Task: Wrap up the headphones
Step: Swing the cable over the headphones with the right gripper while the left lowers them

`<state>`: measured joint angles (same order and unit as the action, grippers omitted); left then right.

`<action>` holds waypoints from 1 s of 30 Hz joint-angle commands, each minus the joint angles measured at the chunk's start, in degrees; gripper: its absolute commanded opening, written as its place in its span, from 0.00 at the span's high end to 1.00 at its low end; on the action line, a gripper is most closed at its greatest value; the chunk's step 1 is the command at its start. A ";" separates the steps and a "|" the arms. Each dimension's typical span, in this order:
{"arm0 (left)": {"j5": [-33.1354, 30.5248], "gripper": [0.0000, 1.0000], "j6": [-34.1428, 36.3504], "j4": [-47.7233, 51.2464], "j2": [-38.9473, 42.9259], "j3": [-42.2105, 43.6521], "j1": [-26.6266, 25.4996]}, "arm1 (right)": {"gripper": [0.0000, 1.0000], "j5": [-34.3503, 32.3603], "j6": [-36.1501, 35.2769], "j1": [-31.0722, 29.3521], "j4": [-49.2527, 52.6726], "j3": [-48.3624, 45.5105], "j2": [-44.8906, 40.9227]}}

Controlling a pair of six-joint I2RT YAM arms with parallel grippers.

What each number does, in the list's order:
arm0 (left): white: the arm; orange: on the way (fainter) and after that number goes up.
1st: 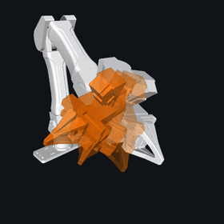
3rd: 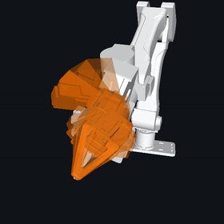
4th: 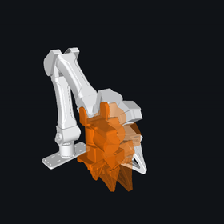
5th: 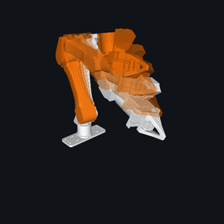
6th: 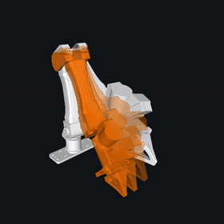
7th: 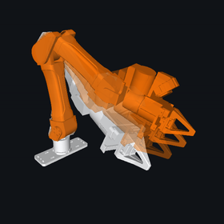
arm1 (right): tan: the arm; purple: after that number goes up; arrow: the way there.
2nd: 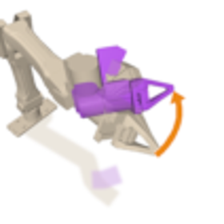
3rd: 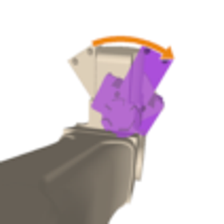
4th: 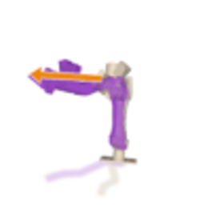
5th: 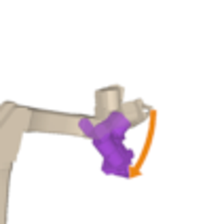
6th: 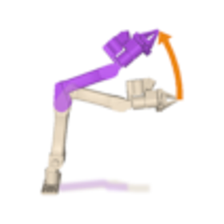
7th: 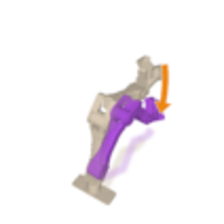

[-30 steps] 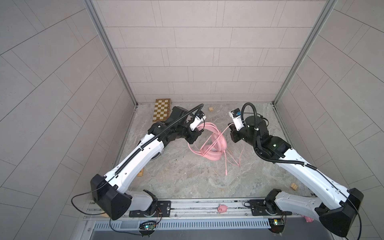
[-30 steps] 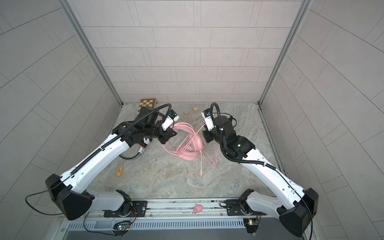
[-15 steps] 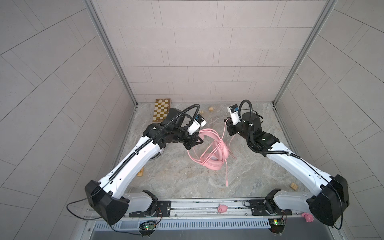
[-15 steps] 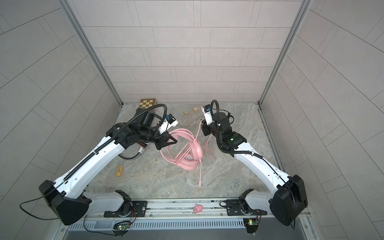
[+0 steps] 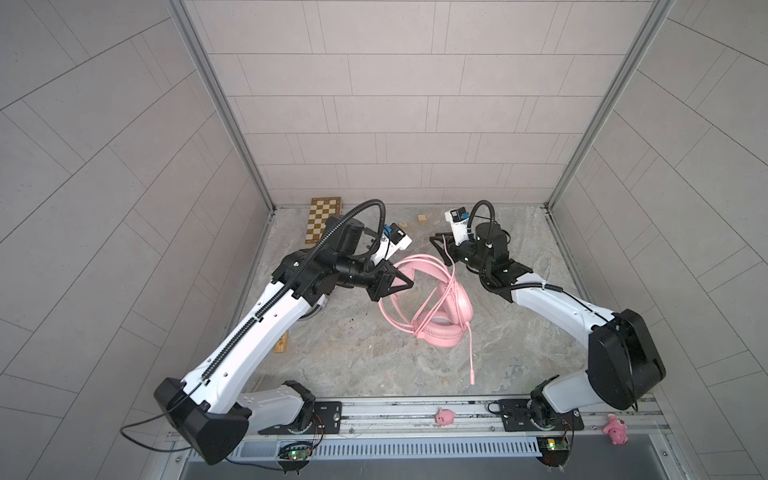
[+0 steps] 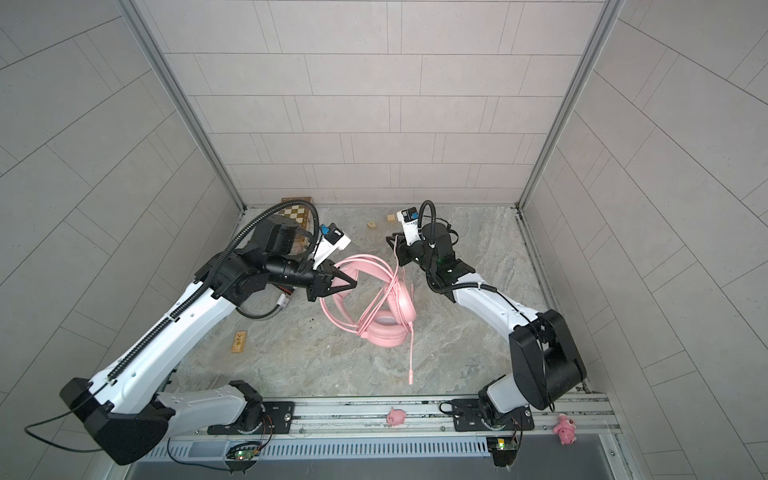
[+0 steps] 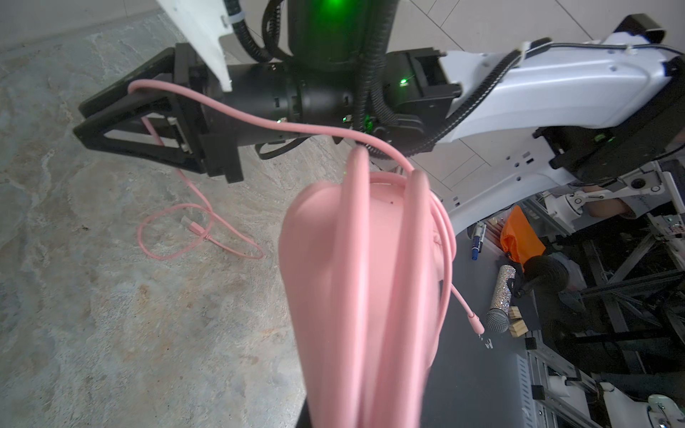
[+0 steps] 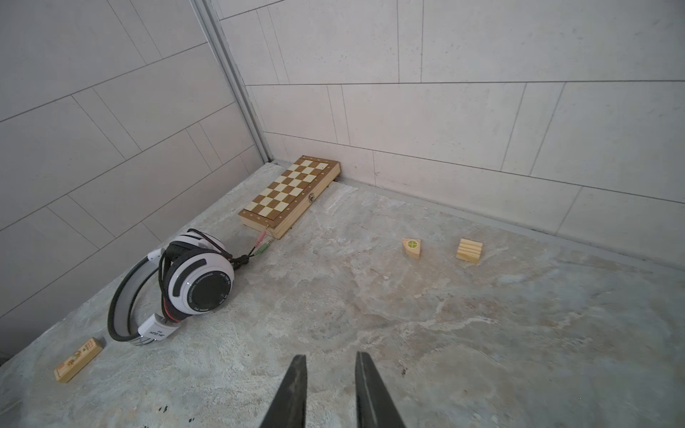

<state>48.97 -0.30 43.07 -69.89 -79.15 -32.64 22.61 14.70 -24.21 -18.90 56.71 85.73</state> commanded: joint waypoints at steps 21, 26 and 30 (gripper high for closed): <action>2.50 1.00 -17.09 -27.58 3.27 0.99 -0.18 | 0.81 9.63 23.27 -7.15 -32.41 -3.17 21.13; -1.87 1.00 -19.17 -32.69 2.76 1.23 -0.20 | 0.84 9.04 24.85 -9.05 -35.81 -5.58 23.45; -5.88 1.00 -20.21 -34.57 1.14 0.84 -0.21 | 0.86 7.88 25.41 -10.11 -37.78 -8.08 24.37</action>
<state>45.60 -18.17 17.28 -68.45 -77.54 -32.64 31.59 38.54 -33.65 -52.80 49.93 109.49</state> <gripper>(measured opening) 0.060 0.145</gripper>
